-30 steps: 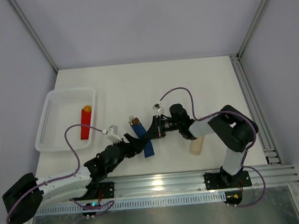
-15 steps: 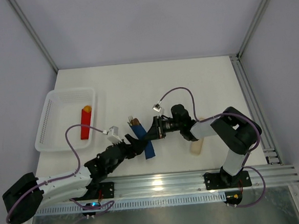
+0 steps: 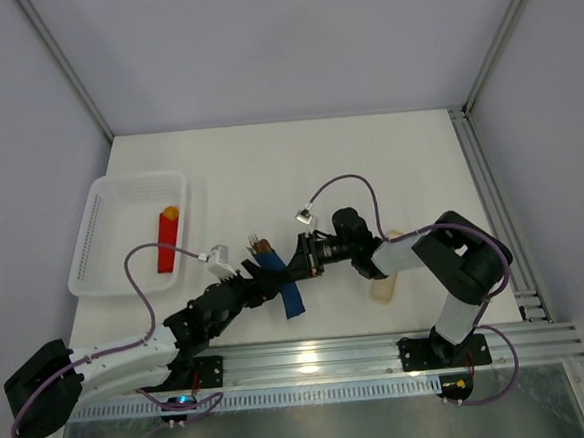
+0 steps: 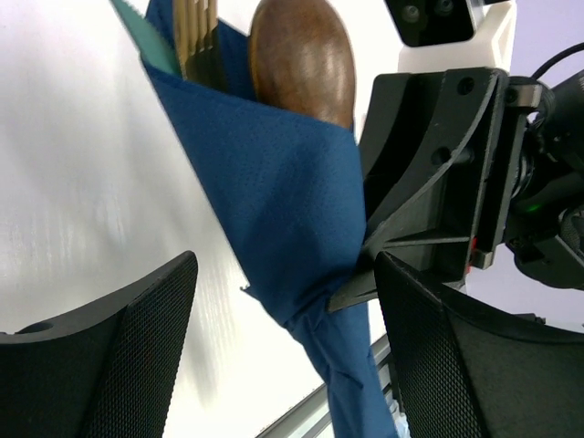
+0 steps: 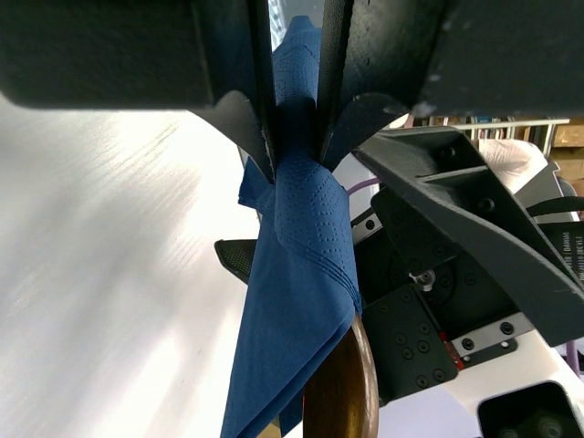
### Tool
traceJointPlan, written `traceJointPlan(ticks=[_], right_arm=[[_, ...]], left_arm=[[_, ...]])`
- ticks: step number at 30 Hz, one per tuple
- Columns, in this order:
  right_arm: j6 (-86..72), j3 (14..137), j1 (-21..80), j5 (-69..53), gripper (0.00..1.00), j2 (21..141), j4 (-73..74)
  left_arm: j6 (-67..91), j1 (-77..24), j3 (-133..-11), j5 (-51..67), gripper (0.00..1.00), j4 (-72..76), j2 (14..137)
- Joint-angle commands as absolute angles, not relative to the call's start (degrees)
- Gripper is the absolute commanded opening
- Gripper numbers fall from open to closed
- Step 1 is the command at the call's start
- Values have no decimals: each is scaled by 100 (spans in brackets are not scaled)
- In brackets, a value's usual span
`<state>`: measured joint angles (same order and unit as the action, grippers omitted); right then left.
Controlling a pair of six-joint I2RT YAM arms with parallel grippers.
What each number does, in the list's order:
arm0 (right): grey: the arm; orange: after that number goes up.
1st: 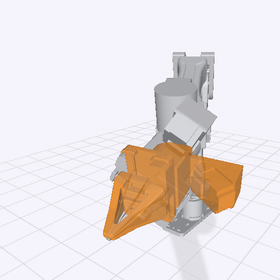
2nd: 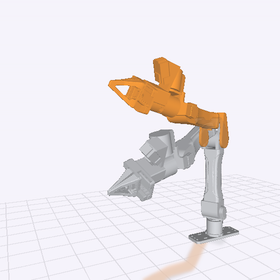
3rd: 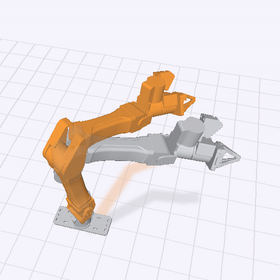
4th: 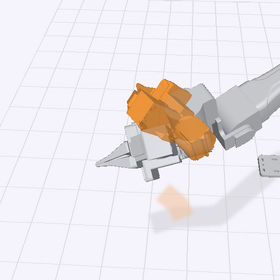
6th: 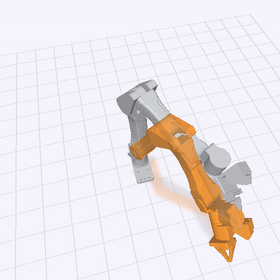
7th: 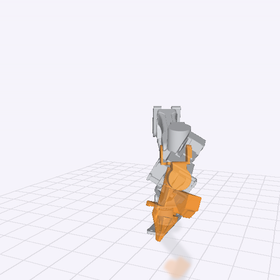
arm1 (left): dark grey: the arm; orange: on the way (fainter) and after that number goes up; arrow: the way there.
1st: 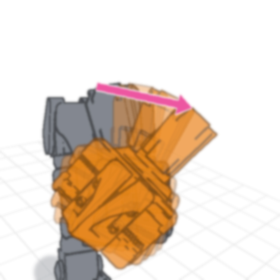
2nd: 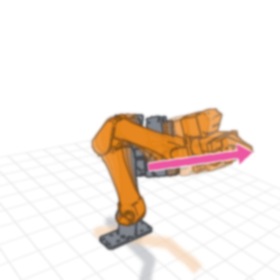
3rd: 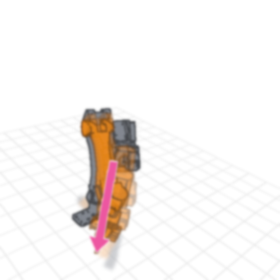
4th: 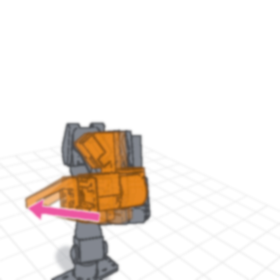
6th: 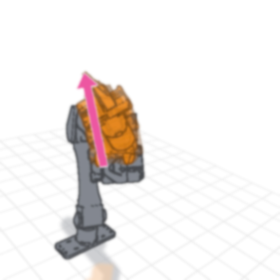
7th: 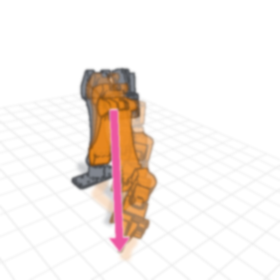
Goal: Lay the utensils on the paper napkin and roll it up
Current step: Roll the napkin.
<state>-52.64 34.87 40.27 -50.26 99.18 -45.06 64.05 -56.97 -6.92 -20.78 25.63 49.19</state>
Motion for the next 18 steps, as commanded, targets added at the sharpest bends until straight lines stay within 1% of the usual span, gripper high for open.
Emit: traceJointPlan(ticks=[1, 8, 18], right_arm=[[-5168, 3665, 4043, -5027, 4, 9598, -4702], [-5221, 3648, 4052, -5133, 4, 9554, -4720], [-4808, 3595, 4148, -5089, 4, 9528, -4395]], left_arm=[[6337, -5678, -545, -2145, 79, 2865, 4825], [6240, -5669, -545, -2197, 78, 3006, 4834], [6337, -5678, -747, -2303, 78, 3129, 4983]])
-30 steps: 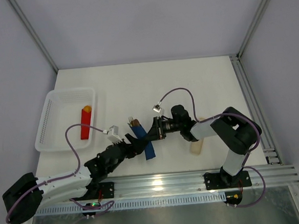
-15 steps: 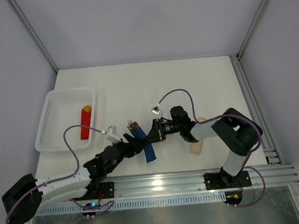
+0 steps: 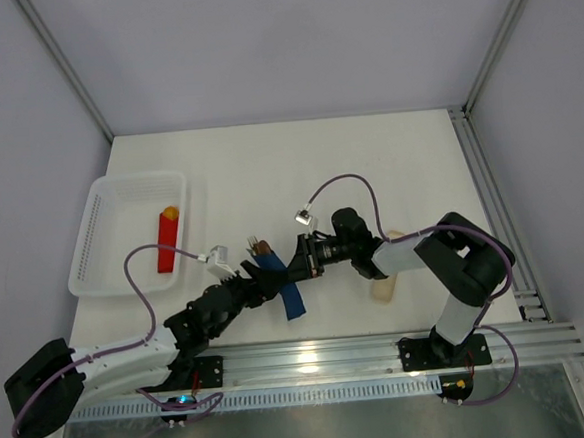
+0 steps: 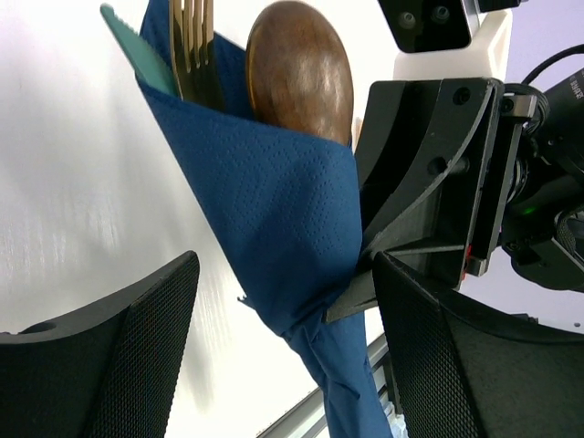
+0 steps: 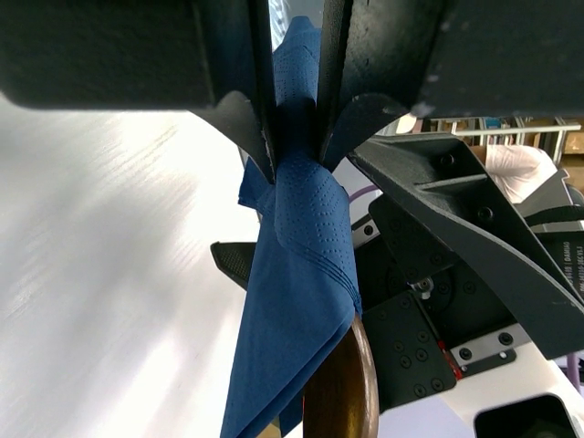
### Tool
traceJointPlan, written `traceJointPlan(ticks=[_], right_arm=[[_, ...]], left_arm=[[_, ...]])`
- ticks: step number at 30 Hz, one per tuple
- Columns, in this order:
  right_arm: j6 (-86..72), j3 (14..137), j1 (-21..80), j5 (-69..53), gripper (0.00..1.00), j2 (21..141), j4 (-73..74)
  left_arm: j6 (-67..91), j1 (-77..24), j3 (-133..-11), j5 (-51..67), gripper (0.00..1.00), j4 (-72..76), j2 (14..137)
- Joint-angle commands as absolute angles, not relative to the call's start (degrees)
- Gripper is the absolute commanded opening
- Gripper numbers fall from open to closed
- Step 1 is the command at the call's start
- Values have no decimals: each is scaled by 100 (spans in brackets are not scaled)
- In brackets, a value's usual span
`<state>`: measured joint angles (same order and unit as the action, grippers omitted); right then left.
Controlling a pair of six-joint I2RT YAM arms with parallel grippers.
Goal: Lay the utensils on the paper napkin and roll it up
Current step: Roll the napkin.
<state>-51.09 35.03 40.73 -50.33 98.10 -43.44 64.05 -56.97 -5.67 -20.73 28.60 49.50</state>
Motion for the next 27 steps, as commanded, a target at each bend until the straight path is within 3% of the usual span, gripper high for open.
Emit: traceJointPlan(ticks=[1, 7, 12, 21, 27], right_arm=[[-4773, 3595, 4157, -5071, 4, 9519, -4368], [-4492, 3612, 4166, -4878, 4, 9457, -4035], [-4316, 3700, 4166, -4615, 4, 9334, -3570], [-3815, 3920, 4166, -3411, 4, 8843, -2593], [-3823, 3973, 4166, -3059, 4, 8543, -2487]], left_arm=[[6337, -5678, -747, -2294, 78, 3172, 4983], [6311, -5678, -703, -2180, 77, 3164, 4782], [6126, -5678, -642, -1960, 83, 2849, 4448], [5994, -5669, -220, -1697, 85, 1873, 3060], [5880, -5669, -35, -1345, 88, 2030, 2742]])
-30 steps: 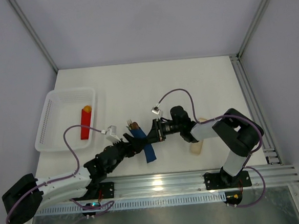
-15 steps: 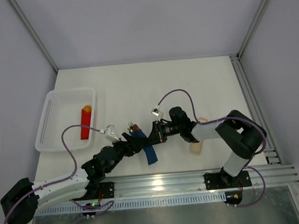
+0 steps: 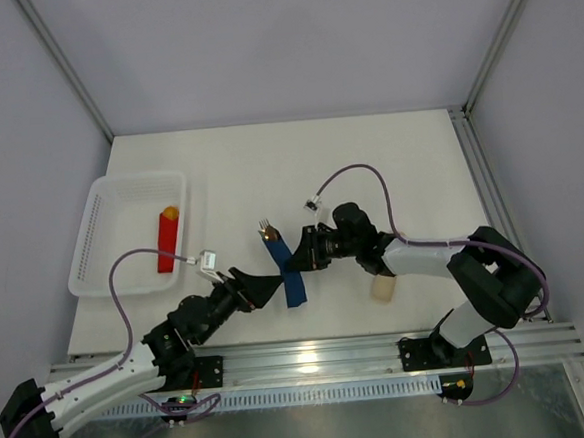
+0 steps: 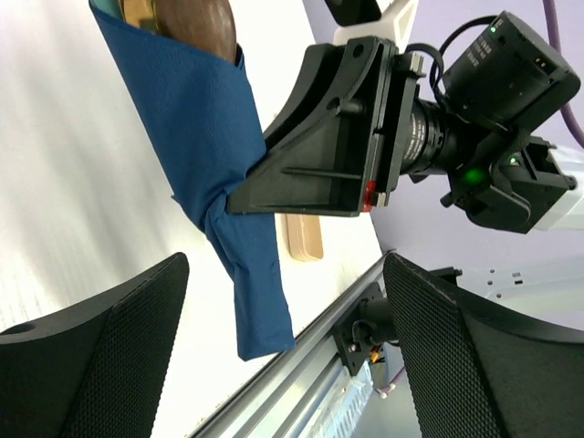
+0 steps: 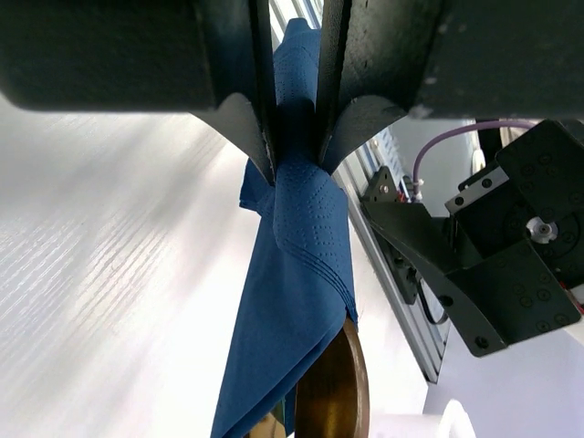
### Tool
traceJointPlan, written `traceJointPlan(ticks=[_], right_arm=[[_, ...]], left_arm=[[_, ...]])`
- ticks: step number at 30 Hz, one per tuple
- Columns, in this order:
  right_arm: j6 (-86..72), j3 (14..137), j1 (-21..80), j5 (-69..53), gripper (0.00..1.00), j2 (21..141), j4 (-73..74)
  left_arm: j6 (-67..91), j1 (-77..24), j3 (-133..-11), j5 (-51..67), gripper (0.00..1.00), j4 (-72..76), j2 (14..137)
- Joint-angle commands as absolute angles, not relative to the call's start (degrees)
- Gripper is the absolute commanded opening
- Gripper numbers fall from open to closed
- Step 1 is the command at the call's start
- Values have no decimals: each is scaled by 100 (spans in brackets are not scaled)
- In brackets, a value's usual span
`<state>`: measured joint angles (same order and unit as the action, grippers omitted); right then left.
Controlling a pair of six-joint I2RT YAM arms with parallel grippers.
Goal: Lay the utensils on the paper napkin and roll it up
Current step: Roll the napkin.
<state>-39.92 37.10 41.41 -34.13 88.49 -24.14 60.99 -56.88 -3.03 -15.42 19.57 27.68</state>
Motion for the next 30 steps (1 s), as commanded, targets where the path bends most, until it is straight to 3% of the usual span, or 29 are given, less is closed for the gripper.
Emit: traceJointPlan(ticks=[1, 13, 30], right_arm=[[-3849, 3981, 4166, -3050, 4, 8465, -2487], [-4034, 4034, 4227, -2979, 4, 8095, -2566], [-4324, 3709, 4263, -3305, 4, 7928, -3146]], left_arm=[[5862, -5660, -35, -1206, 90, 2204, 2803], [5625, -5669, -483, -519, 91, 4525, 5509], [5221, -5669, -571, -211, 91, 5422, 5766]])
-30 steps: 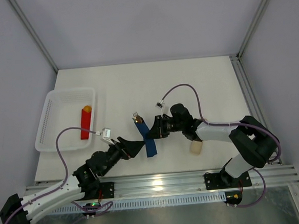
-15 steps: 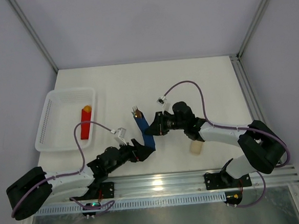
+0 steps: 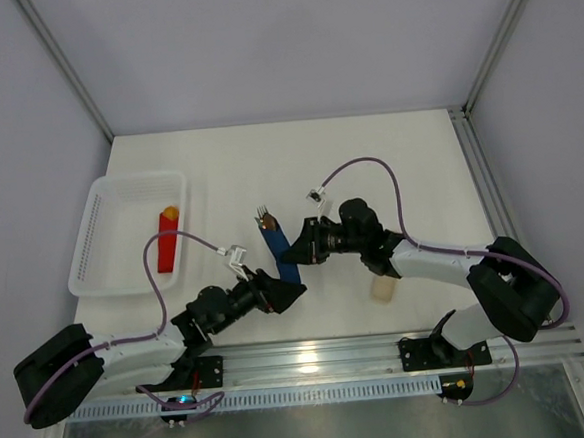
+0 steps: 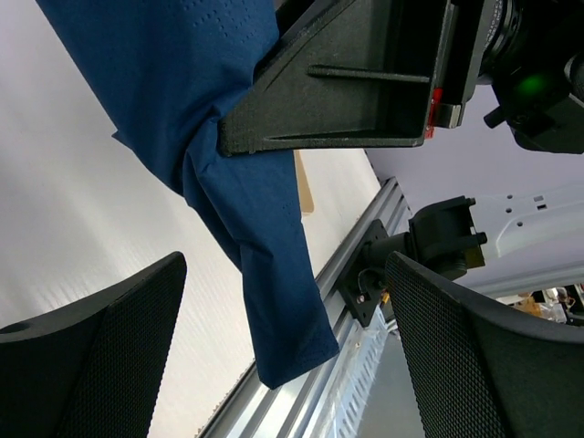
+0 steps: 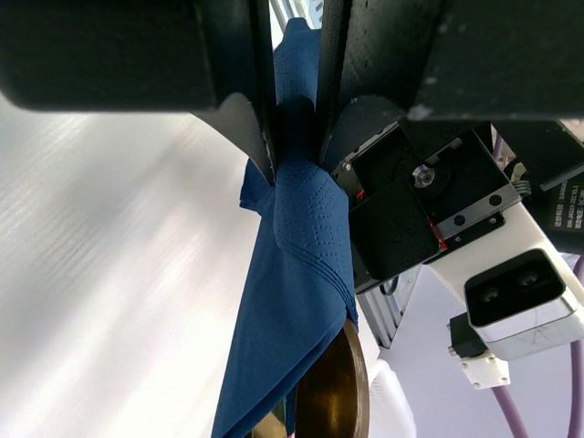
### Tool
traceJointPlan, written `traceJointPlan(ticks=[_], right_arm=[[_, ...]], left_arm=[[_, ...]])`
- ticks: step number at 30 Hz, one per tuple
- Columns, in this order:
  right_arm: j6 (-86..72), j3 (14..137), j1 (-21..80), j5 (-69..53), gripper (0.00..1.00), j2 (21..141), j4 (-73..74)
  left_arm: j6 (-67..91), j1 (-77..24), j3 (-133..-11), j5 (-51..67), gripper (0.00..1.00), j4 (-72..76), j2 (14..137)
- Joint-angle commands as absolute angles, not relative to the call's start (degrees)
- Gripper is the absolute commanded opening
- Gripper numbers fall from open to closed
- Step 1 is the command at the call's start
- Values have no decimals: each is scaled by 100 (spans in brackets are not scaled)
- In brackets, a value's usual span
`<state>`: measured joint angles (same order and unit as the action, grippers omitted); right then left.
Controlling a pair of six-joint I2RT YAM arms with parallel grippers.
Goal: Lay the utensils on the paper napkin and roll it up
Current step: Roll the napkin.
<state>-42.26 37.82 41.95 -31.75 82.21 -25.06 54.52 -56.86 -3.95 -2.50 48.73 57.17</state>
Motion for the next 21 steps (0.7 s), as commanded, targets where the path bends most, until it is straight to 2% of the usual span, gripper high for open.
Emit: traceJointPlan(ticks=[1, 6, 10, 21], right_arm=[[-4333, 3648, 4271, -3322, 4, 7884, -3199], [-4351, 3516, 4324, -3349, 4, 7708, -3436], [-4386, 3384, 4350, -3322, 4, 7629, -3620], [-4500, 3050, 4491, -3182, 4, 7418, -4051]], left_arm=[[5221, -5669, -571, -220, 91, 5432, 5748], [5159, -5669, -554, -264, 87, 5423, 5590], [5071, -5669, -580, -307, 78, 5318, 5423], [5001, -5669, -510, -439, 62, 4975, 4931]])
